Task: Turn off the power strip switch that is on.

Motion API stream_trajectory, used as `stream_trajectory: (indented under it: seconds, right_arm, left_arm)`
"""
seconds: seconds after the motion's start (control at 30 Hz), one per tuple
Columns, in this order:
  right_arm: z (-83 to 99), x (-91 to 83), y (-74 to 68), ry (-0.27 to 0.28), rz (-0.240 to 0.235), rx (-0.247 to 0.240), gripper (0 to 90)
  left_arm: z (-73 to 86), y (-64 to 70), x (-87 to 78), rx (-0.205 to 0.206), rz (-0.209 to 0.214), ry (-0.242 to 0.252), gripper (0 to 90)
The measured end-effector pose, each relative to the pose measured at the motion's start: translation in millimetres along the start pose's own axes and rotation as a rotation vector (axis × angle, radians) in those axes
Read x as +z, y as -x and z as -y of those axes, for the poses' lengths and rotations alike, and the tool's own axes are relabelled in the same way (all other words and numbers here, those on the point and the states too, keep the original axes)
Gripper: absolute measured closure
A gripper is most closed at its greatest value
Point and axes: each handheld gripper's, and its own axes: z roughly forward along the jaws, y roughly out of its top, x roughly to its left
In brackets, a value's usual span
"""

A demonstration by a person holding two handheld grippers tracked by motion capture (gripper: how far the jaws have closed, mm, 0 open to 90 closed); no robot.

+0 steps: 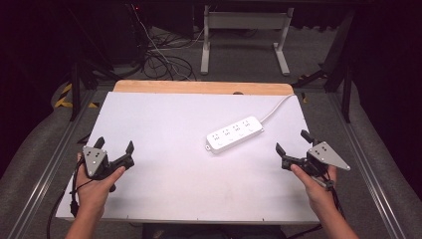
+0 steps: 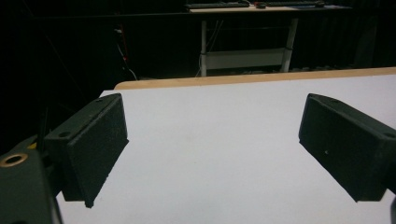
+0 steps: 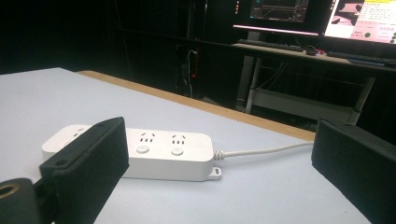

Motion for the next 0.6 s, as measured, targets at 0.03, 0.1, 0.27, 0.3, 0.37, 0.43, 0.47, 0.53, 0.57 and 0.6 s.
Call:
stream_trajectory:
  seconds: [0.03, 0.1, 0.27, 0.3, 0.37, 0.43, 0.47, 0.53, 0.57, 0.6]
  right_arm:
    - [0.2, -0.5, 0.2, 0.0, -0.001, 0.002, 4.3]
    - [0.1, -1.8, 1.1, 0.002, -0.001, 0.004, 4.4]
    - [0.5, -3.4, 2.5, 0.002, 0.001, 0.006, 4.6]
    - [0.7, -3.3, 2.2, 0.0, 0.0, 0.007, 4.6]
    - [0.9, -3.1, 1.4, -0.001, -0.004, 0.004, 4.7]
    - [1.1, -3.0, 0.9, -0.005, -0.003, 0.0, 4.9]
    - [1.2, -2.9, 0.6, -0.007, -0.006, -0.001, 5.0]
    - [1.2, -2.9, 0.4, -0.008, -0.009, -0.001, 5.0]
    - [1.2, -3.0, 0.5, -0.007, -0.01, -0.001, 5.1]
    - [1.2, -3.1, 0.6, -0.007, -0.009, -0.001, 5.1]
  left_arm:
    - [0.0, 0.7, 0.6, 0.003, 0.003, 0.0, 8.7]
    - [-0.1, 1.8, 1.0, 0.006, 0.009, -0.002, 8.7]
    - [-0.3, 1.0, 2.1, 0.003, 0.009, -0.003, 8.7]
    - [-0.3, 1.1, 2.1, 0.003, 0.009, -0.003, 8.7]
    - [-0.5, 1.5, 2.2, 0.004, 0.012, -0.001, 8.7]
    - [-0.5, 1.9, 2.2, 0.005, 0.012, -0.001, 8.7]
    - [-0.4, 2.0, 2.3, 0.005, 0.012, -0.001, 8.7]
    - [-0.4, 1.8, 2.3, 0.005, 0.013, -0.003, 8.7]
    - [-0.4, 1.6, 2.3, 0.005, 0.012, -0.003, 8.7]
    - [-0.3, 1.5, 2.3, 0.005, 0.012, -0.003, 8.7]
